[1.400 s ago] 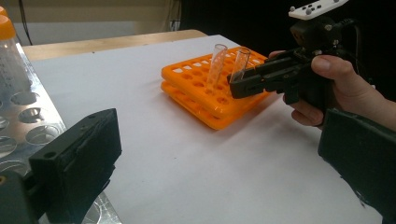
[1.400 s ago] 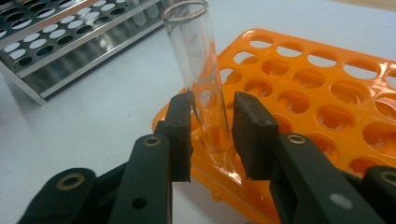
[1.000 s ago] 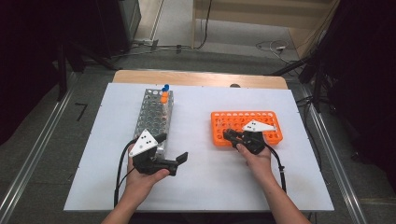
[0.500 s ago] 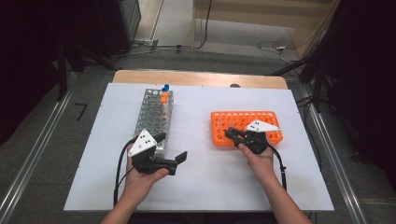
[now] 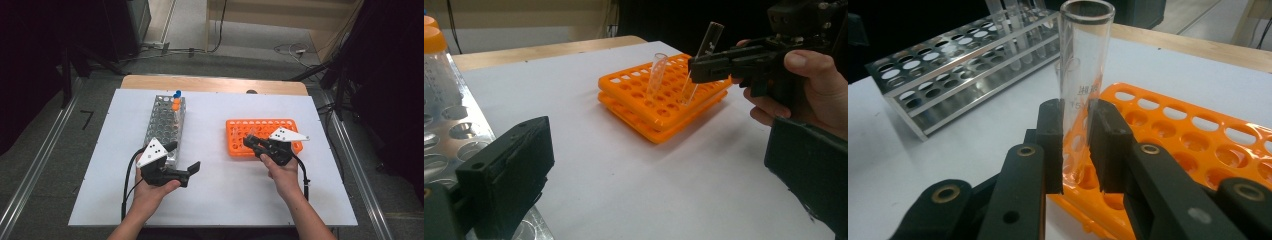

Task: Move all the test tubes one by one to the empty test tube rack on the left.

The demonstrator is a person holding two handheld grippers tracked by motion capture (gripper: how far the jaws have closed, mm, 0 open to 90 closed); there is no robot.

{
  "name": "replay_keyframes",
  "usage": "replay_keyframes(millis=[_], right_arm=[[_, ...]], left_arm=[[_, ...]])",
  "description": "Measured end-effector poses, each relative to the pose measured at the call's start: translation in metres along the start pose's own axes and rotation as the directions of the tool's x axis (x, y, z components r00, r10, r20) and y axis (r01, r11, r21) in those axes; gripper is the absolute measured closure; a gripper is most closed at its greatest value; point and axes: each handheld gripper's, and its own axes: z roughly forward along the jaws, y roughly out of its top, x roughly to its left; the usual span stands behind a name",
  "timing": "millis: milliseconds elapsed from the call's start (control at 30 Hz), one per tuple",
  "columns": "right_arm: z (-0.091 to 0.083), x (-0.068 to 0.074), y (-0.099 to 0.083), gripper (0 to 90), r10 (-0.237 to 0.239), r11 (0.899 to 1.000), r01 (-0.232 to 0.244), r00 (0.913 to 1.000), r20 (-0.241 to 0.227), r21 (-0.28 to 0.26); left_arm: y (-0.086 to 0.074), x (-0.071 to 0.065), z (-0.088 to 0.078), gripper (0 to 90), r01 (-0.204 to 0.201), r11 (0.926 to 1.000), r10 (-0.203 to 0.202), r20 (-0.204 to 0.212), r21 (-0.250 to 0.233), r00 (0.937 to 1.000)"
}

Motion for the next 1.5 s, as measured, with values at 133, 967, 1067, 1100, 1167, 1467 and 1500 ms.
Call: replay_keyframes(millis=[133, 967, 1067, 1100, 1167, 1467, 1500], right_arm=[[-0.002, 0.006, 0.001, 73.7, -0.008, 1.000, 0.008, 0.9997, -0.022, 0.003], [0.006, 0.062, 0.000, 73.6, -0.083, 0.994, 0.096, 0.9770, -0.197, 0.056], [0.010, 0.071, -0.001, 73.7, -0.090, 0.992, 0.108, 0.9706, -0.223, 0.069], [0.011, 0.074, -0.001, 73.7, -0.092, 0.991, 0.112, 0.9682, -0.233, 0.073], [0.014, 0.080, -0.001, 73.7, -0.099, 0.989, 0.122, 0.9629, -0.251, 0.079], [0.015, 0.098, 0.001, 73.7, -0.123, 0.984, 0.155, 0.9448, -0.304, 0.085], [0.015, 0.099, 0.001, 73.6, -0.127, 0.984, 0.159, 0.9432, -0.307, 0.081]], left_arm=[[0.000, -0.001, 0.000, 0.0, -0.001, 1.0000, 0.001, 0.003, -0.001, 1.0000], [0.010, -0.013, 0.003, 14.5, -0.026, 0.9992, 0.029, 0.103, -0.030, 0.9942], [0.012, -0.019, 0.008, 25.2, -0.046, 0.9986, 0.049, 0.141, -0.028, 0.9888], [0.013, -0.022, 0.011, 29.7, -0.055, 0.9981, 0.058, 0.155, -0.028, 0.9862], [0.014, -0.026, 0.015, 36.4, -0.070, 0.9973, 0.073, 0.168, -0.020, 0.9831], [0.013, -0.039, 0.032, 66.0, -0.148, 0.9885, 0.139, 0.199, 0.031, 0.9702], [0.013, -0.039, 0.032, 70.6, -0.154, 0.9876, 0.145, 0.199, 0.032, 0.9693]])
